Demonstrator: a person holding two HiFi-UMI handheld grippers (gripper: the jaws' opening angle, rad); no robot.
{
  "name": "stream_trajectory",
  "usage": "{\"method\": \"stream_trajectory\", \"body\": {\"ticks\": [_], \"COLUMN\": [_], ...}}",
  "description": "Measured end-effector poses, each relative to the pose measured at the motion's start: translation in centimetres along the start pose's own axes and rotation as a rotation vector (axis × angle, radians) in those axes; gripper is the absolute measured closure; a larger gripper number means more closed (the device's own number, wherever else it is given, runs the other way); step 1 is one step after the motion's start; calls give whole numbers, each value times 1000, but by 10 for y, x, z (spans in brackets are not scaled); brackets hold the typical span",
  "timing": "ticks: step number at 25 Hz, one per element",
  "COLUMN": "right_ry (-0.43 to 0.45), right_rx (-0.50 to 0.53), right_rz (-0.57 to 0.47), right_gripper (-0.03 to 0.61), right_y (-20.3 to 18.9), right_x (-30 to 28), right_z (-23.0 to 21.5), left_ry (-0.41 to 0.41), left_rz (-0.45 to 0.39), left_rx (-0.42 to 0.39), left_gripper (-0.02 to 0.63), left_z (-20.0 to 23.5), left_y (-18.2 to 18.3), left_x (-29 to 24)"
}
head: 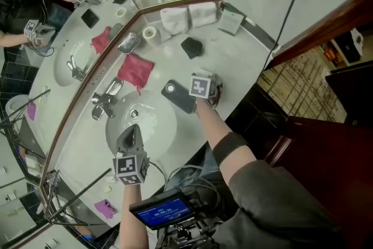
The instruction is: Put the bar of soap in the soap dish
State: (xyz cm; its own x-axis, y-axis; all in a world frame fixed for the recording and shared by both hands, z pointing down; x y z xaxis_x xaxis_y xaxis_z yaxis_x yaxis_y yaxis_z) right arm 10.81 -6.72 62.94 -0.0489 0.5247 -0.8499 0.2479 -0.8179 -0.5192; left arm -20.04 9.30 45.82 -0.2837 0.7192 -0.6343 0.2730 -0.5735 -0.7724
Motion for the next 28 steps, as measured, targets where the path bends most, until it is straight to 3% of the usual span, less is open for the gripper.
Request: {"method": "stream_trajectory", "body": {"ticks": [6, 11, 16, 28], "right_ry": [-38, -65, -46, 142], "right_rx": [-109, -73, -57, -21], "right_rz": [76, 95, 94, 27], "right_gripper": [136, 205, 225, 230], "right_y": [3, 5, 5, 15], "right_x": [-22, -27, -27, -12], "right_z": [4, 3, 4, 26], "left_ry": [2, 1, 1, 8], "left_rz": [29, 38, 38, 27], "left_rx": [11, 17, 23, 36], "left_gripper": [614, 614, 614, 614], "left_z": [2, 3, 4, 4], "left_y": [-4, -4, -3, -6], "left_x": [-8, -14, -15, -9]}}
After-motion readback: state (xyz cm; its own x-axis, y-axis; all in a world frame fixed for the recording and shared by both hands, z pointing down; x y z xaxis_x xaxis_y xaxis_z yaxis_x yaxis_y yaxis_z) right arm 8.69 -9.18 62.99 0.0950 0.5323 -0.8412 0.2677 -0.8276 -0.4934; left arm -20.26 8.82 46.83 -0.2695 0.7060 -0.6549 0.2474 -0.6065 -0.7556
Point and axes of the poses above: the fingertips, and each gripper's own axes: x backward along the fingers, z to its left, y out of its top, the point moved 9 cm from there along x, backward along the fingers, and after that the axes turned 1 degree about -x, right-handed, at the moved point
